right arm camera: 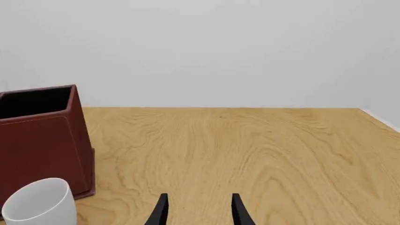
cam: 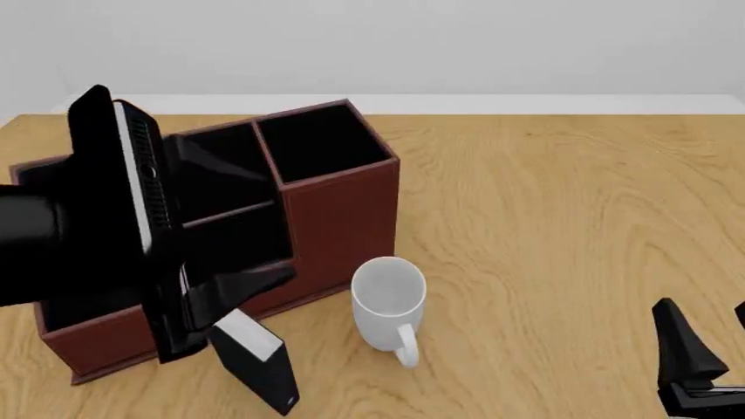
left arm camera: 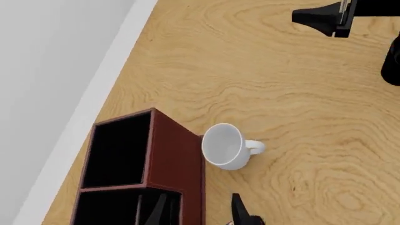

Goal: Pick up the book and place it in the front compartment of the caddy.

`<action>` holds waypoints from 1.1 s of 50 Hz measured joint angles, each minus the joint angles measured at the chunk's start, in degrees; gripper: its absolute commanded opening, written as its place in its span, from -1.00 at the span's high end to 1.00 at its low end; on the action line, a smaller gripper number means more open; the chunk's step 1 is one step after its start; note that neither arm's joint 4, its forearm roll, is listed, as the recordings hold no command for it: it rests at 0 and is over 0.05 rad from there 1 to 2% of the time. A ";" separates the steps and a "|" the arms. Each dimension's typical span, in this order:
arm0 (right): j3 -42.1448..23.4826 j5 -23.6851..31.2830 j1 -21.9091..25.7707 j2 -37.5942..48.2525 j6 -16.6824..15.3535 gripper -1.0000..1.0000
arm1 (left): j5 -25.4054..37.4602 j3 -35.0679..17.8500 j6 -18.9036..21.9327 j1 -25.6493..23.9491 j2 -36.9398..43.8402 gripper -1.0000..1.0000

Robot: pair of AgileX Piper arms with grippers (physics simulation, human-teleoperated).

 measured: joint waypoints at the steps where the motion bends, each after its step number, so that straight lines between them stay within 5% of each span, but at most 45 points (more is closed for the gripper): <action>1: 0.00 0.01 0.00 -0.01 0.00 -1.00 | 0.70 -0.56 0.12 -0.16 0.28 -1.00; 21: 0.04 0.11 0.01 -0.15 0.00 -1.00 | 13.98 -10.25 -0.83 -3.47 5.47 -1.00; 55: 0.10 -0.08 0.01 -0.02 0.01 -1.00 | 18.29 -7.05 5.04 -1.60 9.66 -1.00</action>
